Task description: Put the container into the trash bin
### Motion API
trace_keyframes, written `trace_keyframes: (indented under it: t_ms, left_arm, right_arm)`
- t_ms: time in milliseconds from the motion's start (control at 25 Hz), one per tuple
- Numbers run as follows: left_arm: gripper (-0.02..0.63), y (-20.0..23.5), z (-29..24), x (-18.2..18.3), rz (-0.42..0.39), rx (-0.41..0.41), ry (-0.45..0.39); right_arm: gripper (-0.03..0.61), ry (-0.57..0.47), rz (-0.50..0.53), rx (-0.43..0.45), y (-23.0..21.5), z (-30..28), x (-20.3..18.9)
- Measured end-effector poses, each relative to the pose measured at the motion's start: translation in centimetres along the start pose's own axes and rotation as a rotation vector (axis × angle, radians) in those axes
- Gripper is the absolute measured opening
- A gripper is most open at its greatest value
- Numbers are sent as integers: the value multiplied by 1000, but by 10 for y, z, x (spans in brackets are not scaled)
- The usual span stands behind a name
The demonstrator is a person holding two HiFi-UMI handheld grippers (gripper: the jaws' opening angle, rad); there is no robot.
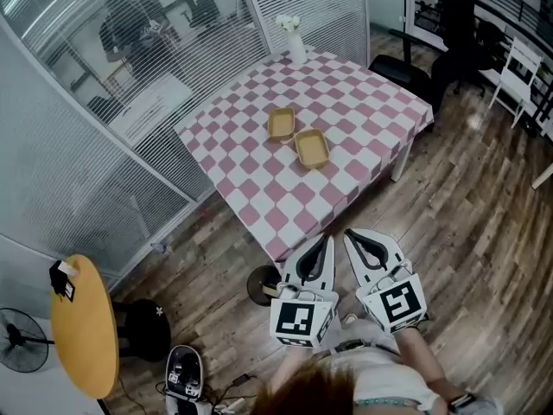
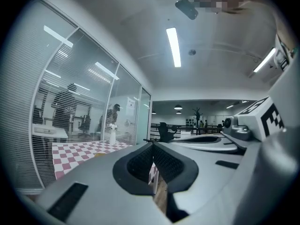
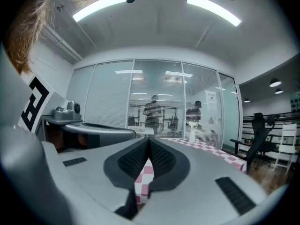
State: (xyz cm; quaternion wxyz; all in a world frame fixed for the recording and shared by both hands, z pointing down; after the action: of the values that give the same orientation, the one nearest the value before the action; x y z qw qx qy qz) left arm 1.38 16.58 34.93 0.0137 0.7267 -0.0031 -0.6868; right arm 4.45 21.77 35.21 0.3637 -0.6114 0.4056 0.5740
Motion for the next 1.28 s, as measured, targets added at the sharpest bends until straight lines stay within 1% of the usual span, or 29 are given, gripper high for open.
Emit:
trace_keyframes:
  t_ms: [200, 320, 400, 560, 800, 1120, 1280]
  left_arm:
    - [9, 34, -34, 1, 14, -45, -15]
    - [9, 54, -60, 6, -5, -77, -26]
    - [9, 65, -76, 6, -18, -101, -18]
    - [9, 86, -99, 3, -24, -135, 1]
    - [9, 114, -113, -1, -10, -143, 20]
    - [9, 150, -117, -7, 6, -136, 23]
    - [9, 166, -118, -11, 11, -133, 21]
  right_arm:
    - [-8, -21, -15, -29, -14, -41, 5]
    - [-8, -26, -6, -52, -26, -69, 10]
    - [-6, -35, 4, -70, -34, -86, 12]
    - [-7, -13, -8, -92, -43, -115, 12]
    - [-8, 19, -22, -100, -45, -147, 9]
    - [-6, 36, 4, -92, -37, -185, 5]
    - [-8, 36, 9, -107, -33, -200, 2]
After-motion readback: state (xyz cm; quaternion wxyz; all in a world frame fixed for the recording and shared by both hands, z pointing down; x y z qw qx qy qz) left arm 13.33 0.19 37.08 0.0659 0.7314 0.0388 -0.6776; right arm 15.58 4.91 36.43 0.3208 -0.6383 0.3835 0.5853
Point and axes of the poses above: the fingertips, and each gripper's own axes: z backward along the fingers, y to its left, x out of its top, the point moved 2 cm from there along z, backward along the fingers, and after that the axes turned 4 degrees about -z, right-handed, at the moved point
